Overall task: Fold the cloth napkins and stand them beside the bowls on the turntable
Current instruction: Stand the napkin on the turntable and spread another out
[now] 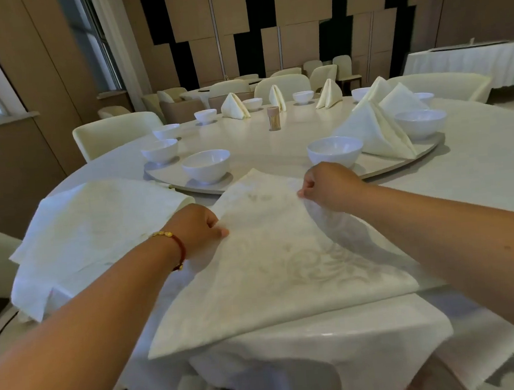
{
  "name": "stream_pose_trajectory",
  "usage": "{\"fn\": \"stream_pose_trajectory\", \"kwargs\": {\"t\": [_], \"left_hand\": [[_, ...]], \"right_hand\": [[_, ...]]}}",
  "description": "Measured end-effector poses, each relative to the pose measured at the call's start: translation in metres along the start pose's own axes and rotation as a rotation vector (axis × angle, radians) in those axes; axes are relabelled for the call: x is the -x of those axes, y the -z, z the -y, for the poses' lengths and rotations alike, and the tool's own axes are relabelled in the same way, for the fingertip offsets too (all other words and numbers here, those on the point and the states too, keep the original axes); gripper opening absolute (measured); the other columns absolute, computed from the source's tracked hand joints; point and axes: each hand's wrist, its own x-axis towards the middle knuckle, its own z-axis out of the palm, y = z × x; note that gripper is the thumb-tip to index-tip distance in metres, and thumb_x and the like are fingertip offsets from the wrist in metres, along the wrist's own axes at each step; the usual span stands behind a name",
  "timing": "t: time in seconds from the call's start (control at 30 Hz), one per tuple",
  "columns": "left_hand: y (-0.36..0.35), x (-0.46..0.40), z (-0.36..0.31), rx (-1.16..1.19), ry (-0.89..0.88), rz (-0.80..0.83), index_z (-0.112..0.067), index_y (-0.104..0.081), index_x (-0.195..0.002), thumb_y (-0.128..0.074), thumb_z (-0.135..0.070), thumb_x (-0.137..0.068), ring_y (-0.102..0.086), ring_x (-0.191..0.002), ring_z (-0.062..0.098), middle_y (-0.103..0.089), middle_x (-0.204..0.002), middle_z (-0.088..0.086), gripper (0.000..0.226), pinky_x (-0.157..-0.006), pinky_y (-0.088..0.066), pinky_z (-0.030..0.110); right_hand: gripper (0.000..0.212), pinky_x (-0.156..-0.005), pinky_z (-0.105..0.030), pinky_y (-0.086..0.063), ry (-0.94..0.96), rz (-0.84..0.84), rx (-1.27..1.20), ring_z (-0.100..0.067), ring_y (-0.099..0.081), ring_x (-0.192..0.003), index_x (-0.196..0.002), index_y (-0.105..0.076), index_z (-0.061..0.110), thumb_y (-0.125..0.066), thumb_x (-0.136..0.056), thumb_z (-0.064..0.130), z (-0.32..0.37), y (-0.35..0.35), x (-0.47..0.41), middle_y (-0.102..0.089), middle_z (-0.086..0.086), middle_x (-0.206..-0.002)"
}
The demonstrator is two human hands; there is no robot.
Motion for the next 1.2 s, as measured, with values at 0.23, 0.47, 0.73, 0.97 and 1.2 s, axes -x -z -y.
{"fn": "stream_pose_trajectory", "kwargs": {"t": [0.23,0.47,0.73,0.97,1.2], "left_hand": [[-0.006,-0.048,0.005,-0.010,0.064,-0.127,-0.016,-0.037,-0.055,-0.062,-0.027,-0.089,-0.036,-0.054,0.015,-0.038,-0.055,-0.001,0.043,-0.051,-0.027,0.027],[-0.012,-0.076,0.007,-0.002,0.118,-0.188,0.004,-0.060,-0.100,-0.059,-0.029,-0.091,-0.061,-0.091,0.033,-0.063,-0.087,0.015,0.034,-0.072,-0.043,0.033],[-0.028,-0.090,0.013,0.079,0.159,-0.160,-0.004,-0.060,-0.072,-0.057,-0.013,-0.084,-0.056,-0.074,0.036,-0.056,-0.064,0.015,0.016,-0.062,-0.042,0.032],[-0.035,-0.090,0.007,0.134,0.148,-0.124,0.002,-0.061,-0.106,-0.054,-0.029,-0.094,-0.058,-0.089,0.033,-0.065,-0.102,0.019,0.033,-0.073,-0.040,0.033],[-0.041,-0.081,-0.020,0.103,0.071,0.027,-0.016,-0.044,-0.060,-0.057,-0.027,-0.093,-0.046,-0.067,0.019,-0.048,-0.063,-0.001,0.037,-0.062,-0.033,0.028]], "right_hand": [[0.026,-0.071,-0.029,-0.037,0.026,-0.113,0.058,-0.026,-0.051,-0.083,-0.086,-0.049,0.013,-0.052,-0.097,0.036,0.009,-0.021,-0.059,-0.053,-0.006,-0.088],[0.032,-0.084,-0.034,-0.042,-0.002,-0.142,0.222,-0.031,-0.057,-0.108,-0.112,-0.059,0.009,-0.047,-0.100,0.036,0.013,-0.027,-0.093,-0.062,-0.011,-0.114],[0.042,-0.061,-0.028,-0.038,0.477,0.159,-0.162,-0.012,-0.049,-0.068,-0.071,-0.052,0.021,-0.075,-0.070,0.056,0.013,0.000,-0.018,-0.054,0.006,-0.073],[0.024,-0.073,-0.035,-0.046,0.685,0.401,-0.021,-0.010,-0.049,-0.082,-0.081,-0.055,0.025,-0.070,-0.081,0.043,-0.010,-0.007,0.059,-0.052,0.011,-0.081],[0.017,-0.077,-0.035,-0.050,0.577,0.577,-0.022,-0.008,-0.055,-0.082,-0.081,-0.059,0.027,-0.069,-0.083,0.041,-0.019,0.017,0.088,-0.058,0.011,-0.087]]}}
